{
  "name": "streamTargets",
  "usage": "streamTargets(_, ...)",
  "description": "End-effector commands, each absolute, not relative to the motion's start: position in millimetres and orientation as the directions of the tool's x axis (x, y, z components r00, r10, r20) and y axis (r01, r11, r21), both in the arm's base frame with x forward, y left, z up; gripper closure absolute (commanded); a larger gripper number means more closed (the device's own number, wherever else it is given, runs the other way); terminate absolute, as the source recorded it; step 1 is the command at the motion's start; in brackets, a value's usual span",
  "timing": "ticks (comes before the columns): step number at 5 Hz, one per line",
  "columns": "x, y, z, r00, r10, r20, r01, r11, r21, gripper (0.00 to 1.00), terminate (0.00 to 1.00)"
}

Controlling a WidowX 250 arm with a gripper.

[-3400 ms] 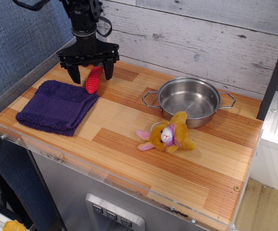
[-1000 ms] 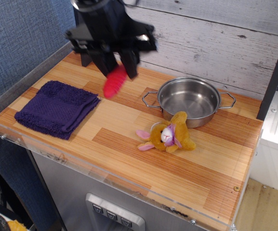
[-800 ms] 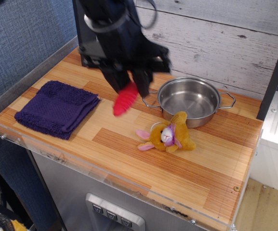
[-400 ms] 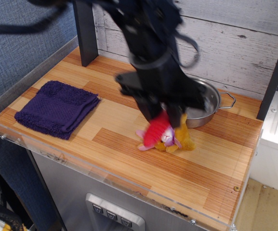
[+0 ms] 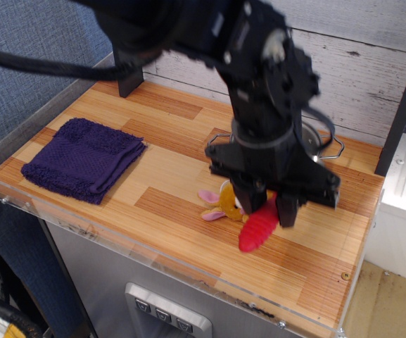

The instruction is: Place the red scooper on the front right corner of the counter.

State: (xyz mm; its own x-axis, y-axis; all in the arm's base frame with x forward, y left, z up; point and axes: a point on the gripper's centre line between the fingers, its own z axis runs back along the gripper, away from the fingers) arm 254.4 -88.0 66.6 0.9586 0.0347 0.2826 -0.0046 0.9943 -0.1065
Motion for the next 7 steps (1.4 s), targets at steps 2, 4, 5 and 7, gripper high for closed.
streamTargets(2,261.6,-93.2,35.8,0.957,0.049,0.286,-0.019,0.994,-0.105,1.0,0.0)
streamTargets(4,274.8,-81.0,17.1,0.952,0.093,0.293,-0.077,0.995,-0.065,1.0,0.0)
streamTargets(5,272.5,-77.0,12.2,0.965,0.089,0.247,-0.079,0.996,-0.051,0.0,0.0)
streamTargets(7,280.1,-72.5,21.4,0.965,0.091,0.248,-0.072,0.994,-0.088,0.0,0.0)
